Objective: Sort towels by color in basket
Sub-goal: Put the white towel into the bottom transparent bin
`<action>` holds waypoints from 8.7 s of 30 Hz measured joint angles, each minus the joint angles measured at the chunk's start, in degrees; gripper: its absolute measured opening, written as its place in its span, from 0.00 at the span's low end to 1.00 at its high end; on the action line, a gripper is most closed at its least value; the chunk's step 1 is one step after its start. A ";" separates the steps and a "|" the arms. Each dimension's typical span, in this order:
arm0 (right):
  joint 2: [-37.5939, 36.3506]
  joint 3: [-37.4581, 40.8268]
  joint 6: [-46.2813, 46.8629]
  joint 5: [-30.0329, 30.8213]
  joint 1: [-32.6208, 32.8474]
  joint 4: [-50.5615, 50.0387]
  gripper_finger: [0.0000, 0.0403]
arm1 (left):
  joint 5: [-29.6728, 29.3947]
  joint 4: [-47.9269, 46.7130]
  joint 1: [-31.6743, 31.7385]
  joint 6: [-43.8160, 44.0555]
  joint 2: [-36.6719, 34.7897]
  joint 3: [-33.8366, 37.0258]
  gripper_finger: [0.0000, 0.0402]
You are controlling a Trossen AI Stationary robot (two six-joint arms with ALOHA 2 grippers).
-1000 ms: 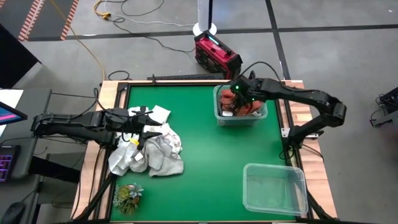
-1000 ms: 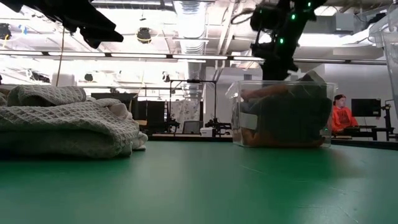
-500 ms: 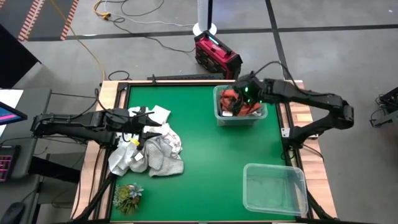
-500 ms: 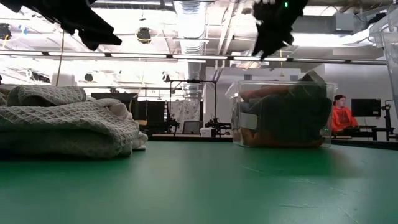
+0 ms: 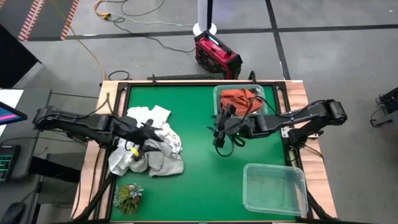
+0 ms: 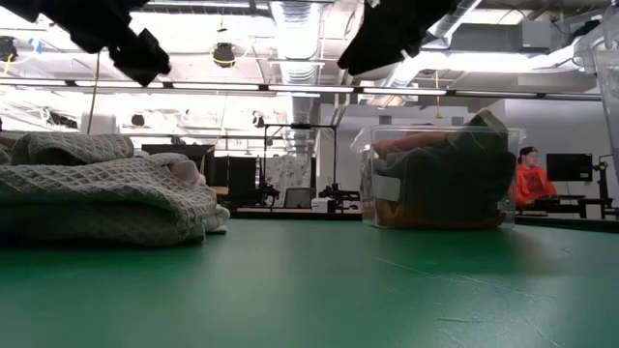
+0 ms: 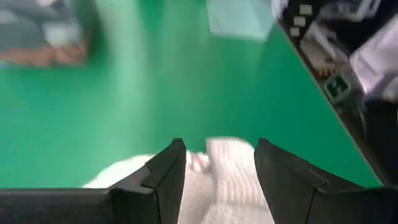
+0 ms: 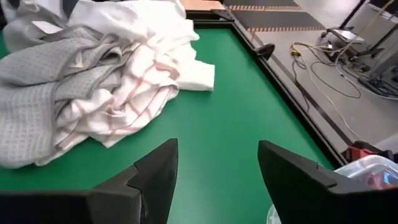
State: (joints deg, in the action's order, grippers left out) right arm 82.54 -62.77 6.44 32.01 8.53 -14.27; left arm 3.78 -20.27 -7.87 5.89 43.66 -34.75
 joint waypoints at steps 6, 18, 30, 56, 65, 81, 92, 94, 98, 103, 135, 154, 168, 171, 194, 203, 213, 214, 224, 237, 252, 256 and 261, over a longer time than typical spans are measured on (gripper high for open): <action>-1.75 0.09 -1.59 3.74 0.64 0.09 0.63 | -1.41 -17.36 -0.53 1.74 9.86 -7.17 0.45; -2.63 1.47 -3.52 5.68 -4.75 3.33 0.63 | -18.44 -51.76 4.00 7.29 27.05 -26.36 0.45; -2.64 2.08 -5.32 5.35 -5.63 3.96 0.63 | -20.82 -55.17 12.42 5.73 32.46 -19.42 0.45; -1.66 1.97 -12.97 -6.84 -5.54 14.49 0.63 | -15.48 -47.37 14.21 2.14 12.46 -28.89 0.00; -1.66 1.97 -13.75 -6.71 -6.26 14.78 0.63 | -16.05 -59.81 14.33 13.10 19.04 -28.75 0.15; -2.14 2.00 -13.18 -6.95 -12.91 7.20 0.63 | -13.56 -61.83 16.70 15.12 30.57 -28.44 0.60; -2.14 2.00 -13.87 -7.30 -12.74 7.74 0.63 | -15.57 -65.47 25.91 15.18 25.71 -17.51 0.59; -2.14 2.00 -14.02 -7.30 -12.74 8.56 0.63 | -14.84 -64.12 27.06 14.41 24.45 -15.53 0.59; -2.14 2.00 -14.04 -7.30 -12.69 8.96 0.63 | -10.92 -58.55 28.27 12.67 23.02 -10.15 0.59; -2.14 2.00 -14.04 -7.28 -12.71 8.99 0.63 | -10.96 -54.71 28.52 11.00 23.07 -7.25 0.56; 4.50 6.30 -28.44 -20.35 -10.99 43.28 0.63 | -8.35 -28.54 25.71 -3.66 13.77 -34.26 0.00; 12.39 -1.98 -29.39 -24.29 -10.94 46.19 0.63 | 13.98 8.38 20.23 -11.71 21.91 -34.29 0.00; 18.02 -3.38 -27.31 -24.13 -10.92 54.78 0.57 | 14.59 26.56 17.30 -18.71 21.86 -34.26 0.00; 17.38 -3.38 -27.43 -24.11 -10.92 53.38 0.41 | 12.75 27.24 17.29 -18.13 20.85 -34.24 0.00; -20.45 -3.42 -13.92 -25.07 -0.57 15.55 0.04 | 3.37 -6.93 15.42 -18.54 17.54 -43.65 0.58; -32.40 -3.38 -6.11 -35.26 9.53 13.33 0.06 | -4.25 -11.57 15.43 -18.49 16.80 -43.75 0.58; -35.93 -5.78 2.45 -40.10 19.63 -7.43 0.05 | -10.85 -17.26 15.45 -16.97 16.32 -43.75 0.58; -36.13 -5.97 5.62 -38.89 19.90 -9.74 0.05 | -10.91 -17.79 15.45 -16.67 16.26 -43.75 0.58; -34.36 -6.08 42.24 -36.67 20.66 -27.42 0.06 | -11.00 -20.99 15.44 -13.27 16.28 -43.75 0.58; -26.33 3.73 67.42 -35.10 27.95 -36.17 0.05 | -12.83 -26.73 15.42 -10.61 16.33 -43.75 0.58; -14.37 4.47 88.47 -27.62 47.16 -30.91 0.05 | -13.05 -28.00 15.45 -11.71 16.39 -43.75 0.58; -9.41 4.49 89.54 -27.26 47.54 -29.70 0.05 | -13.91 -26.58 15.45 -13.48 17.36 -43.73 0.58; -2.91 4.51 89.51 -27.15 46.10 -25.21 0.05 | -13.88 -23.48 15.44 -13.70 19.49 -43.73 0.58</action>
State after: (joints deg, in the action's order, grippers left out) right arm 79.63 -58.26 95.96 4.86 54.63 -39.48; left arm -10.10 -43.75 7.57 -7.81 63.14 -78.48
